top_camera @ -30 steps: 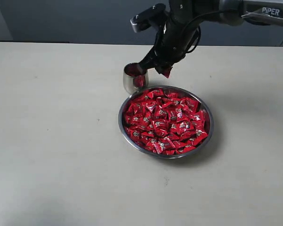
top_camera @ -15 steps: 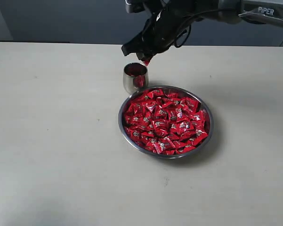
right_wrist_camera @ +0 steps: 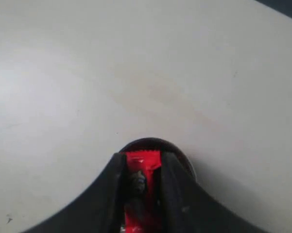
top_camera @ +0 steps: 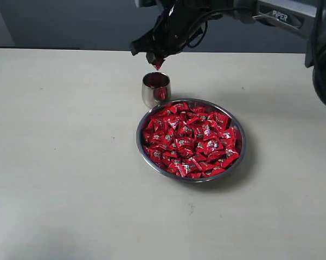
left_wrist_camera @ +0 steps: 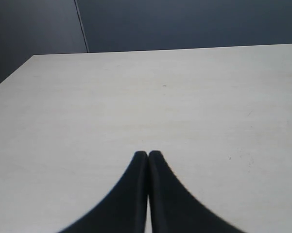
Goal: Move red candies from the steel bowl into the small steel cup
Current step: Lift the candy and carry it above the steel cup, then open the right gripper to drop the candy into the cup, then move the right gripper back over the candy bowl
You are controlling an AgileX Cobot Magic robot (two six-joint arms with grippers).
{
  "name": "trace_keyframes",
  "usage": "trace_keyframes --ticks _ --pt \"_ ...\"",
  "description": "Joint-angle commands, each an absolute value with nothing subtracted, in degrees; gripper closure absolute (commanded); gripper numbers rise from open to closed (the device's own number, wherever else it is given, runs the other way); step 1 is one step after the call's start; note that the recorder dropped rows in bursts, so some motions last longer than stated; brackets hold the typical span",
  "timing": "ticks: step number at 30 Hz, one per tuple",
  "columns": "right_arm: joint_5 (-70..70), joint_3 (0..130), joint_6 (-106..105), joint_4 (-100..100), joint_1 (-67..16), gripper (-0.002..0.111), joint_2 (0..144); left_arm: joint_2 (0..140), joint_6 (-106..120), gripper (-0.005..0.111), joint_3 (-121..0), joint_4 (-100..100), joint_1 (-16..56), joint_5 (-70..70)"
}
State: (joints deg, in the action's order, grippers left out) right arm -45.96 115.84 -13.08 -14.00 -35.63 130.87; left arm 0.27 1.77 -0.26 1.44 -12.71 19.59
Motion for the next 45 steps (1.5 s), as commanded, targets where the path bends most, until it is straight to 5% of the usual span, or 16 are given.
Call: trace_keyframes --ticks 1,8,16,35,45 --pt "-46.3 116.41 -13.56 -14.2 -35.41 0.109 132.39 0.0 1.68 0.106 0.0 1.57 -12.44 19.14" --pt "-44.41 116.41 -13.56 -14.2 -35.41 0.105 132.49 0.0 1.68 0.106 0.0 1.57 -12.44 19.14" --pt "-42.83 116.41 -13.56 -14.2 -35.41 0.073 132.49 0.0 1.68 0.106 0.0 1.57 -12.44 19.14" --pt "-47.42 115.73 -13.3 -14.2 -35.32 0.073 129.97 0.0 1.68 0.106 0.0 1.57 -12.44 19.14" --pt "-21.93 90.06 -13.45 -13.14 -35.32 0.073 111.4 0.0 1.68 0.106 0.0 1.57 -12.44 19.14"
